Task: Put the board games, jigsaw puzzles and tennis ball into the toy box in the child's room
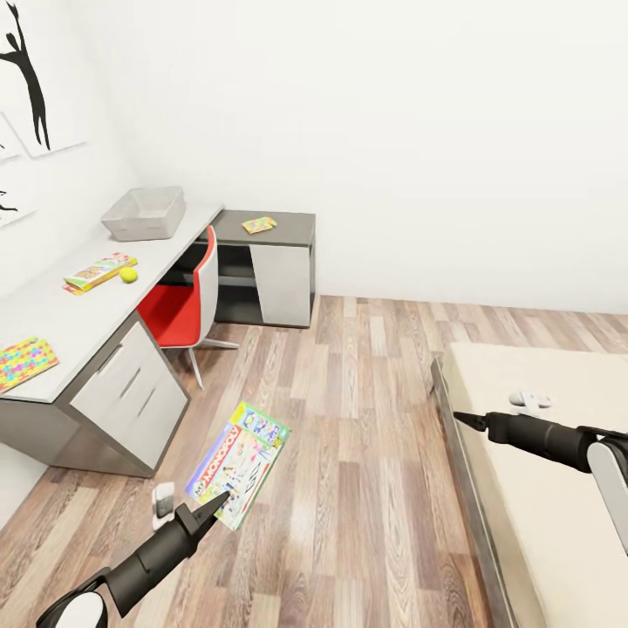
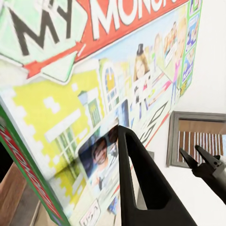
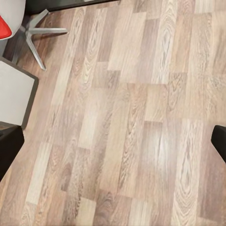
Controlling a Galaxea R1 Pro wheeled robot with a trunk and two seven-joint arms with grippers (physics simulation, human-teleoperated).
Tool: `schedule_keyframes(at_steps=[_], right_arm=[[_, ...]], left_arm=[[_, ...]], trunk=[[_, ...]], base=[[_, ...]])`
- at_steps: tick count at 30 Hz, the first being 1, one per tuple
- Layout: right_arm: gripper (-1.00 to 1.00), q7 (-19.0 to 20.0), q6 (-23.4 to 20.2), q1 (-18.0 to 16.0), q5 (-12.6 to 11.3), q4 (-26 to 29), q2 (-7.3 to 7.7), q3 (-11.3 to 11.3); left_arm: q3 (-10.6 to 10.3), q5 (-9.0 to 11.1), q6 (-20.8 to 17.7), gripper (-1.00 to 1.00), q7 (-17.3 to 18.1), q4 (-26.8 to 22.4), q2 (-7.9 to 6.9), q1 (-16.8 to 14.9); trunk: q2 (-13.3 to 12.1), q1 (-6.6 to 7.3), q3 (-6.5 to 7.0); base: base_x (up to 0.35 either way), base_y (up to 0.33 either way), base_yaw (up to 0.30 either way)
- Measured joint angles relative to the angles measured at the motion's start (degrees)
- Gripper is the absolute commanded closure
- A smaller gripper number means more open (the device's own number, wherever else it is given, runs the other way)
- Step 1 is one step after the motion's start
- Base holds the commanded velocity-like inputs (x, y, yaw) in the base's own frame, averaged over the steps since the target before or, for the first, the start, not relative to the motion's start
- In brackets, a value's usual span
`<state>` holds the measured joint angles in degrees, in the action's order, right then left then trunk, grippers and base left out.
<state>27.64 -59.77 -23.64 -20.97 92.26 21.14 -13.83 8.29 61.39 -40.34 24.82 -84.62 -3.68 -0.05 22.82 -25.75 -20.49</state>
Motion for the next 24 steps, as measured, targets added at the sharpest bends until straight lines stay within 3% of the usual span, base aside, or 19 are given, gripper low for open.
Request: schedule_keyframes(at_steps=[13,24], right_arm=[[-1.00,0.00,0.00,-0.04,0.02,0.03,0.12,0.35],[-1.00,-0.01,0.00,-0.04,0.03,0.09,0.02,0.34]], left_arm=[[-0.36,-0.01,0.48,1.00,0.46,-0.29,0.28,0.31],[-0.51,-0.27,0.99,1.00,0.48,-0.30,0.15,0.57]], trunk=[[0.00,0.00,0.13],[0.01,0.03,0.14]], base=[[0.008,0.000,0.000],[0.286,0.000,0.000]])
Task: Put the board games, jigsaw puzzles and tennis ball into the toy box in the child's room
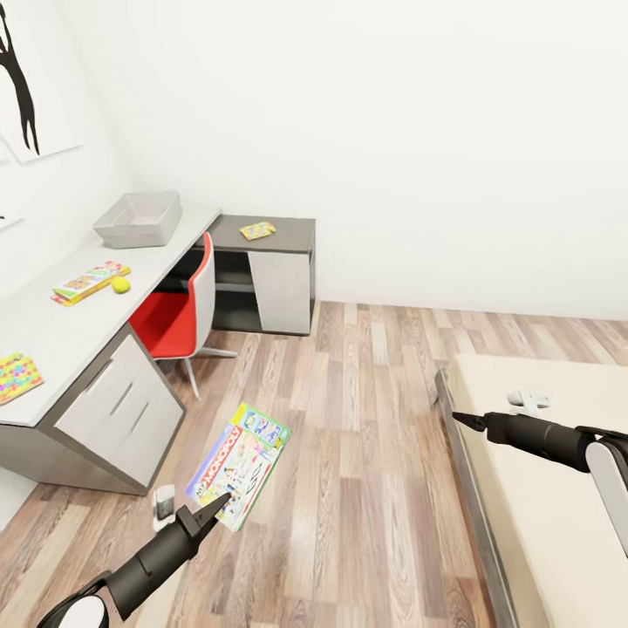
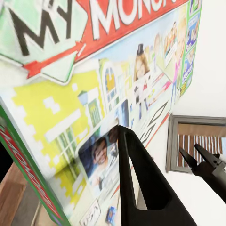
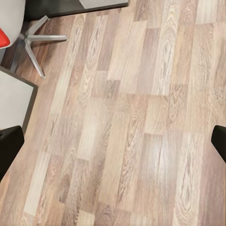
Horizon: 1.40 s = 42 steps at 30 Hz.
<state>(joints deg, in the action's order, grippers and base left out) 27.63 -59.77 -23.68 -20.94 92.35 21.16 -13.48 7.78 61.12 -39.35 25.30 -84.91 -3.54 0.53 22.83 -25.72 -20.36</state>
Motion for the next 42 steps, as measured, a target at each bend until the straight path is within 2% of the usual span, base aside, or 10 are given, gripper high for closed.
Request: schedule_keyframes(at_steps=[14,23,29,42], right_arm=[[-1.00,0.00,0.00,0.00,-0.01,0.00,-0.28,0.09],[-1.00,0.00,0.00,0.01,-0.01,0.01,-0.19,0.10],[-1.00,0.00,0.00,0.00,-0.01,0.00,-0.13,0.09],[-1.00,0.00,0.00,0.01,-0.01,0.01,-0.13,0.13]], left_arm=[[-0.68,-0.14,0.01,1.00,-0.09,0.01,-0.06,0.01],[-0.79,-0.28,0.07,1.00,-0.27,0.14,0.11,-0.07],[-0.76,-1.54,0.08,1.00,-0.31,0.23,0.32,-0.13],[-0.81,-2.03,0.64,1.00,-0.19,0.27,0.42,-0.17]], trunk=[[0.00,0.00,0.23],[0.00,0.00,0.91],[0.00,0.00,1.40],[0.00,0.00,2.41]], base=[[0.333,0.000,-0.022],[0.334,0.000,-0.088],[0.334,0.000,-0.043],[0.334,0.000,-0.042]])
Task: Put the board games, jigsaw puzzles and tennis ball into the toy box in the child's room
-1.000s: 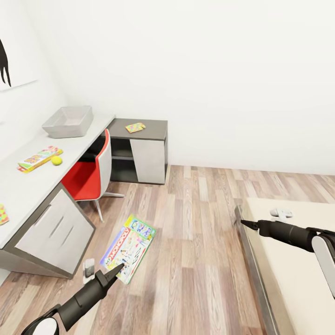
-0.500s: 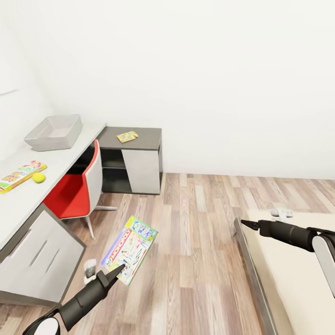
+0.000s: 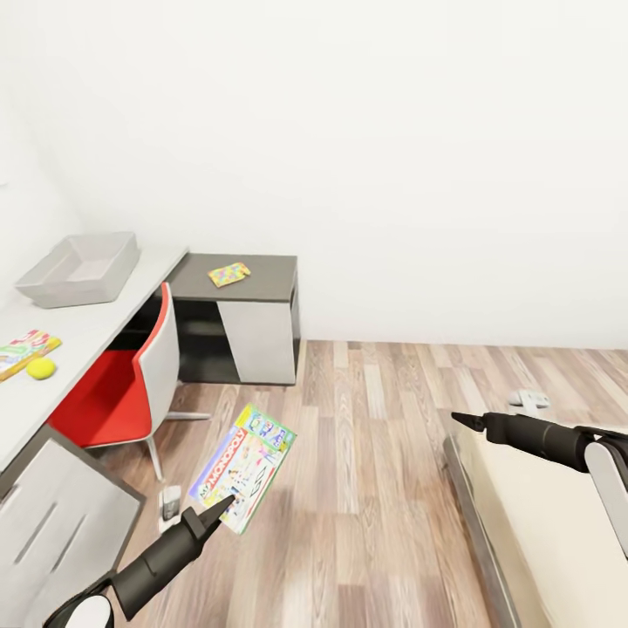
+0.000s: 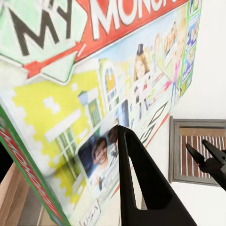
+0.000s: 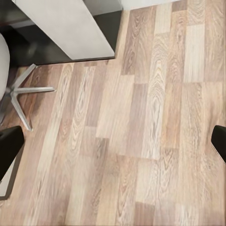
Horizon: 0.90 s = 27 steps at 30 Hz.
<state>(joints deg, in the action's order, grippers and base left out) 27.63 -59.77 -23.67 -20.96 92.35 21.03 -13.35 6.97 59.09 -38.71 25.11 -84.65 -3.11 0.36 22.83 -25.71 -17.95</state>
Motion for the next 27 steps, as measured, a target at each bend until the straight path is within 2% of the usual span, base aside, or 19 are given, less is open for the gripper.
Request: schedule_keyframes(at_steps=[27], right_arm=[[-1.00,0.00,0.00,-0.01,0.01,0.00,0.23,-0.05]], left_arm=[[-0.01,-0.42,0.35,1.00,-0.27,0.14,0.05,-0.11]], trunk=[[0.00,0.00,1.91]], base=[[0.335,0.000,-0.016]])
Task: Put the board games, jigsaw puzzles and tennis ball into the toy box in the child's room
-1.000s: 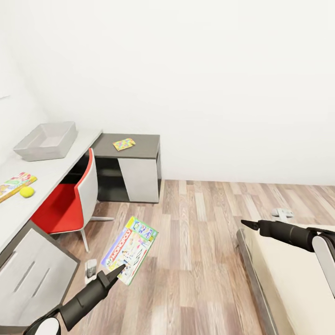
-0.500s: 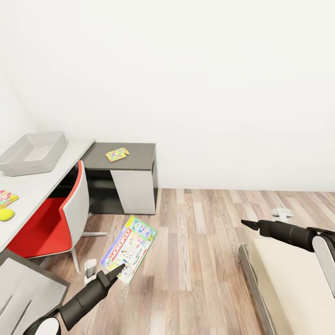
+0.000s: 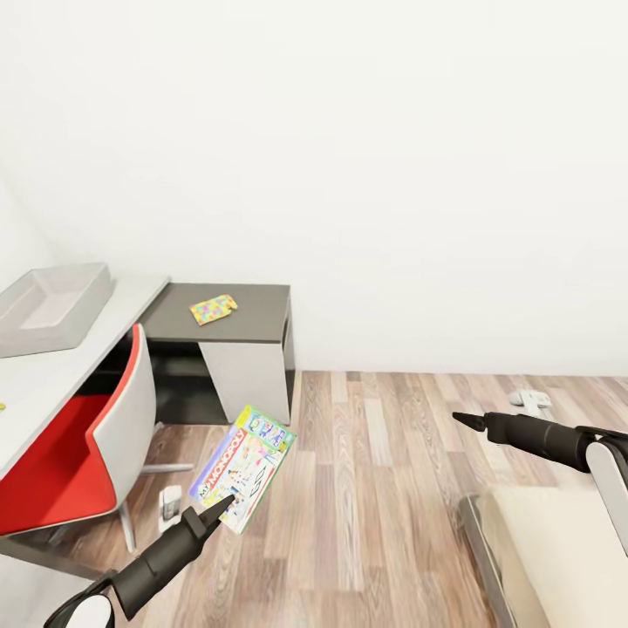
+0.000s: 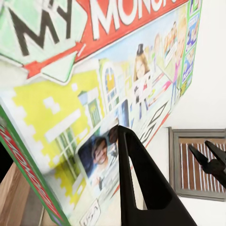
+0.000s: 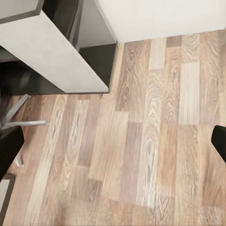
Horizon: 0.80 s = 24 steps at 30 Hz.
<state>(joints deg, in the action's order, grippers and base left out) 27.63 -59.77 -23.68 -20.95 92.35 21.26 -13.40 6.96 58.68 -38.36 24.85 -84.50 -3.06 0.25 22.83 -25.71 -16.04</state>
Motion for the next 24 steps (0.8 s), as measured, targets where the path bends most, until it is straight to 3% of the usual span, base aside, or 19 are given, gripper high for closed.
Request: schedule_keyframes(at_steps=[14,18,24], right_arm=[[-1.00,0.00,0.00,0.00,0.00,0.00,-0.08,0.04],[-1.00,0.00,0.00,0.00,0.00,0.00,-0.19,0.07],[-1.00,0.00,0.00,0.00,0.00,0.00,-0.16,0.08]], left_arm=[[0.00,-0.12,0.01,1.00,-0.05,0.10,0.04,-0.08],[0.01,-1.78,0.02,1.00,-0.11,0.19,0.12,-0.13],[0.00,-2.64,0.01,1.00,-0.12,0.26,0.15,-0.21]], trunk=[[0.00,0.00,0.81],[0.00,0.00,1.00],[-0.01,0.00,1.26]], base=[[0.335,0.000,0.000],[0.335,0.000,0.000],[0.334,0.000,0.000]])
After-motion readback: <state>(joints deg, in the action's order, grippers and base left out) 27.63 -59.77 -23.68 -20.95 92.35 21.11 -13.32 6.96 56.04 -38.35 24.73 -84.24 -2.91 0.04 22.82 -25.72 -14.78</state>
